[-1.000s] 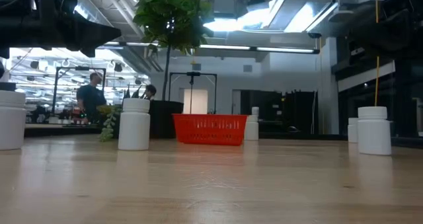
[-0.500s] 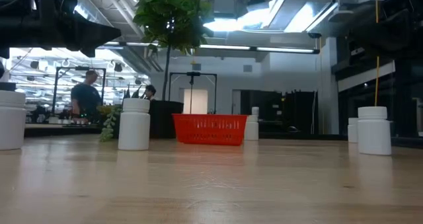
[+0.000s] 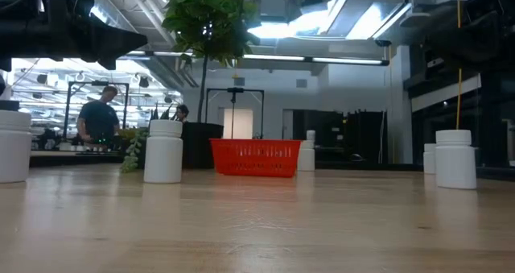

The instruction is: Pick and place pill bottles into a basket

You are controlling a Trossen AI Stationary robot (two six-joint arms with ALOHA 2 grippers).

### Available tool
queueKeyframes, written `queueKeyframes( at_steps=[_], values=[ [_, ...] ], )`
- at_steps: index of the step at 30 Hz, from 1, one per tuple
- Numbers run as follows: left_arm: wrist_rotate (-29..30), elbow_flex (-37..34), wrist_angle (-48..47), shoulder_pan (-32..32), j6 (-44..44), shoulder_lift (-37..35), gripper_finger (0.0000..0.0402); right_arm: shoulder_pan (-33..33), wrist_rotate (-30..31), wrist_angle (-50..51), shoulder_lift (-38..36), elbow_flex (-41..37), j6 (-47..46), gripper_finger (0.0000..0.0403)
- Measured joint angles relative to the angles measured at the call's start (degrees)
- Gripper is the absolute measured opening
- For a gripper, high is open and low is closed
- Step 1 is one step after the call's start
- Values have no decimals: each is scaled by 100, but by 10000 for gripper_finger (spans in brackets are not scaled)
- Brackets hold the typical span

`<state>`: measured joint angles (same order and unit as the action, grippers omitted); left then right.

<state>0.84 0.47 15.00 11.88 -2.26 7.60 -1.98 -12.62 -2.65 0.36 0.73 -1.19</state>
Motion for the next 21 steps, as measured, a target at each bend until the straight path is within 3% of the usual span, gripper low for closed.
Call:
queueKeyframes(
  at_steps=[21],
  values=[
    [1, -1, 0, 1, 1, 0, 11, 1, 0, 0, -2, -2, 0, 19]
  ],
)
